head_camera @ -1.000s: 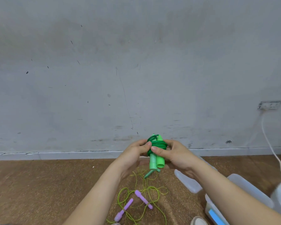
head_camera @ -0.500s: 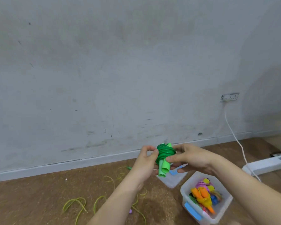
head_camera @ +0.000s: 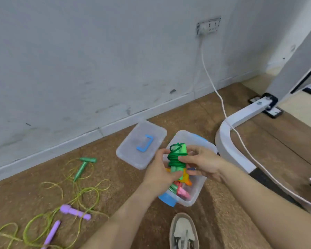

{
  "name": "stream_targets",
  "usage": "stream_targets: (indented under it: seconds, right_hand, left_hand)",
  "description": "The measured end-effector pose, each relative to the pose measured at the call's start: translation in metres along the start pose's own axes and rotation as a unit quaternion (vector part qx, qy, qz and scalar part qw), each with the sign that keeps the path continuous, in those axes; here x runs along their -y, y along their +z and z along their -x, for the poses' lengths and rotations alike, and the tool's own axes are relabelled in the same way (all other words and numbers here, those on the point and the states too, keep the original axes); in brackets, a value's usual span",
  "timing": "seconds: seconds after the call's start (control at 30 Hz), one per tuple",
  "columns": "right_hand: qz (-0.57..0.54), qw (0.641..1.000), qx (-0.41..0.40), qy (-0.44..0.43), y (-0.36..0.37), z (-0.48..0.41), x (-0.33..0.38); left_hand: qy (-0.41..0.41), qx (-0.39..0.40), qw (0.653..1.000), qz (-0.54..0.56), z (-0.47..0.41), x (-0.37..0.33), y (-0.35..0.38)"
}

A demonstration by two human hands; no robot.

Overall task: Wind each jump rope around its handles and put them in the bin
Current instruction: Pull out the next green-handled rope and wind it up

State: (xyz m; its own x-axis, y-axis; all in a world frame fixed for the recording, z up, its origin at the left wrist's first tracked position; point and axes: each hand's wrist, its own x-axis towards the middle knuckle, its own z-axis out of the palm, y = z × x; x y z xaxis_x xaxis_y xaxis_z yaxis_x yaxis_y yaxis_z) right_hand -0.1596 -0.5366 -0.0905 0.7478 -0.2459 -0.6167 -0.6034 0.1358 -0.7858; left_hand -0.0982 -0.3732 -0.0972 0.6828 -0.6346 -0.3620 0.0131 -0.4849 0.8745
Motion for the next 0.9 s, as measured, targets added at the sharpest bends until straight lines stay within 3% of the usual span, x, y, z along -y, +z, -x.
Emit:
stream_targets:
  seconds: [0.13,0.2,0.27,0.33,0.43,0.5,0.7,0.8,0.9]
  right_hand:
    - [0.074,0.993,-0.087,-0.014,-0.019,-0.042,-0.035]
    - [0.127,0.974,-0.180,-0.049,-0.034,-0.063,-0.046]
    - [0.173,0.945,-0.265,-0.080,-0.045,-0.082,-0.050]
    - [0.182,0.927,-0.317,-0.086,-0.051,-0.102,-0.055]
    - [0.080,0.945,-0.314,-0.037,-0.049,-0.136,-0.067]
    - [0.017,0.954,-0.301,0.002,-0.043,-0.155,-0.075]
    - [0.130,0.951,-0.280,0.013,-0.020,-0.172,-0.079]
    - [0.164,0.944,-0.284,-0.017,-0.010,-0.162,-0.069]
    - [0.207,0.934,-0.286,-0.052,0.002,-0.144,-0.050]
  left_hand:
    - [0.009,0.026,1.000,-0.011,-0.043,0.033,0.037]
    - [0.067,0.017,0.986,-0.149,-0.066,0.050,0.050]
    - [0.107,0.060,0.927,-0.355,-0.082,0.069,0.059]
    - [0.104,0.111,0.861,-0.485,-0.092,0.084,0.063]
    - [0.118,0.126,0.803,-0.571,-0.099,0.098,0.061]
    - [0.125,0.121,0.785,-0.595,-0.104,0.098,0.061]
    - [0.102,0.075,0.770,-0.625,-0.114,0.090,0.064]
    - [0.083,0.058,0.796,-0.596,-0.114,0.089,0.058]
    - [0.115,0.001,0.834,-0.539,-0.102,0.094,0.053]
